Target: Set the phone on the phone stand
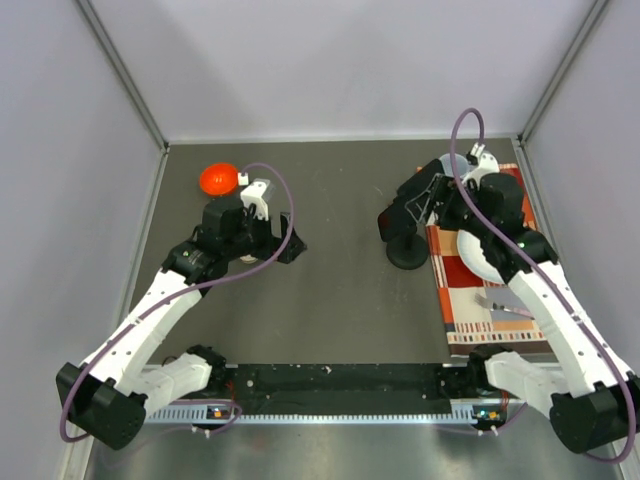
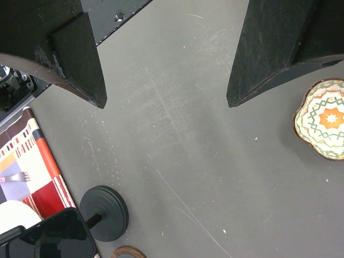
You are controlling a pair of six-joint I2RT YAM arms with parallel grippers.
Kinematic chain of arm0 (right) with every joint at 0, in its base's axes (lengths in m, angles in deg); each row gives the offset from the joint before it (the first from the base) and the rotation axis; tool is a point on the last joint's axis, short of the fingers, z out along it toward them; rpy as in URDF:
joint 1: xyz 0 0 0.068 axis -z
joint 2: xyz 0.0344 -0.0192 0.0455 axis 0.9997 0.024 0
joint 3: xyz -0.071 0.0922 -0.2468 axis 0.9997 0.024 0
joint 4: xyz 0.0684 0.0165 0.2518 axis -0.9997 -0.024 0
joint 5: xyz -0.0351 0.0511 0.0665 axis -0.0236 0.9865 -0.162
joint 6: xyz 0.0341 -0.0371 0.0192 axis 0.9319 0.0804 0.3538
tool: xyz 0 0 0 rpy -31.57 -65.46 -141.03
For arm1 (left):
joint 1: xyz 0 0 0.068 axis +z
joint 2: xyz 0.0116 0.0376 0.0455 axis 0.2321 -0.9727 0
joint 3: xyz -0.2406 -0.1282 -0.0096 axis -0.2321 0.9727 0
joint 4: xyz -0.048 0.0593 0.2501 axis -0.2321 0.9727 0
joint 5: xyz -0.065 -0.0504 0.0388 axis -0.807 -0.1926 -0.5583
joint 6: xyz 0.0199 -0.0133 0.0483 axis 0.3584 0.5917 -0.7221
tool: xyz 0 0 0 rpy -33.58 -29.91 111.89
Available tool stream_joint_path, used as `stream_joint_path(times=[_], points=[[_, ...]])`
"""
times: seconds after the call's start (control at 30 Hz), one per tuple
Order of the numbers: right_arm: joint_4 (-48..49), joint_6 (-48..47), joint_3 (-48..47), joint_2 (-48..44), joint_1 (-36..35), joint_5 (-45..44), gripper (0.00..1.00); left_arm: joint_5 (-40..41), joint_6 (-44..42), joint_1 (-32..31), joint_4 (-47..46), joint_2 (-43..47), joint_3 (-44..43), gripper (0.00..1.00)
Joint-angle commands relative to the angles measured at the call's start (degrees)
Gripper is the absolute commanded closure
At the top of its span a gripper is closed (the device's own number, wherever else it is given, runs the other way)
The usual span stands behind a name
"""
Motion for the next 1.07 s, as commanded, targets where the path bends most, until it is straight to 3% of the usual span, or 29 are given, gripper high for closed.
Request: stream_joint_path(times=[0.0, 0.17, 0.47, 0.73, 0.9, 1.03], points=[[-8.2, -5.6, -2.4, -6.7, 0.6, -1.2, 0.2, -2.1, -0.4, 0.4, -3.1, 1.0, 0.2, 0.02], [-16.3, -8.1, 1.0, -17.5, 0.6, -3.5, 0.18, -2.6, -0.6, 0.4, -4.3, 2.8, 0.8, 0.02], [-27.5, -4.0, 6.5, -32.4, 0.6, -4.0, 0.17, -0.9, -1.3, 0.4, -5.4, 9.9, 1.8, 0.02], [-26.7, 2.0, 6.1, -37.3, 0.6, 1.6, 0.12, -1.4, 4.1, 0.4, -6.5, 18.6, 5.7, 0.03], [-22.0, 2.2, 11.6, -44.0, 0.5, 4.3, 0.11, 4.6, 6.5, 0.4, -4.3, 27.2, 8.2, 0.03], [-16.7, 4.5, 15.2, -48.4, 0.5, 7.0, 0.01, 6.5, 8.2, 0.4, -2.4, 32.9, 10.5, 0.02]])
